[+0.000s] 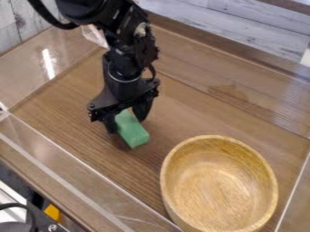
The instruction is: Remove the green block from inside the brown bowl and put it on the table
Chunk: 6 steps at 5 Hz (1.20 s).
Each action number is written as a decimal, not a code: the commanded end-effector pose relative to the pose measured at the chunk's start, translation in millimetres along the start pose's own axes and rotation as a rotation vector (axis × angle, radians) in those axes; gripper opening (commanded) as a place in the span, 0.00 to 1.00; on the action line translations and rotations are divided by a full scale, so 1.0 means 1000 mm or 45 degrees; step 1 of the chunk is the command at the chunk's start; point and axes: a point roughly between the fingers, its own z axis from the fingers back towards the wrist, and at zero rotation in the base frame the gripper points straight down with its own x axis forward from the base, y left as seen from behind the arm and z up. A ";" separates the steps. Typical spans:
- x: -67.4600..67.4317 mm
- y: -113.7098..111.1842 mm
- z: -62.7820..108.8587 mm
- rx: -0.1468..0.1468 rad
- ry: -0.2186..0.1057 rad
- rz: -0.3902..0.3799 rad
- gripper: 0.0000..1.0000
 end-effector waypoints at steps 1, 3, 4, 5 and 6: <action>0.006 -0.010 0.015 -0.043 -0.026 0.006 1.00; 0.008 -0.011 0.030 -0.026 0.016 0.023 1.00; 0.011 -0.013 0.042 -0.020 0.054 0.031 1.00; 0.013 -0.014 0.051 -0.008 0.085 0.034 1.00; 0.016 -0.013 0.051 0.007 0.107 0.044 1.00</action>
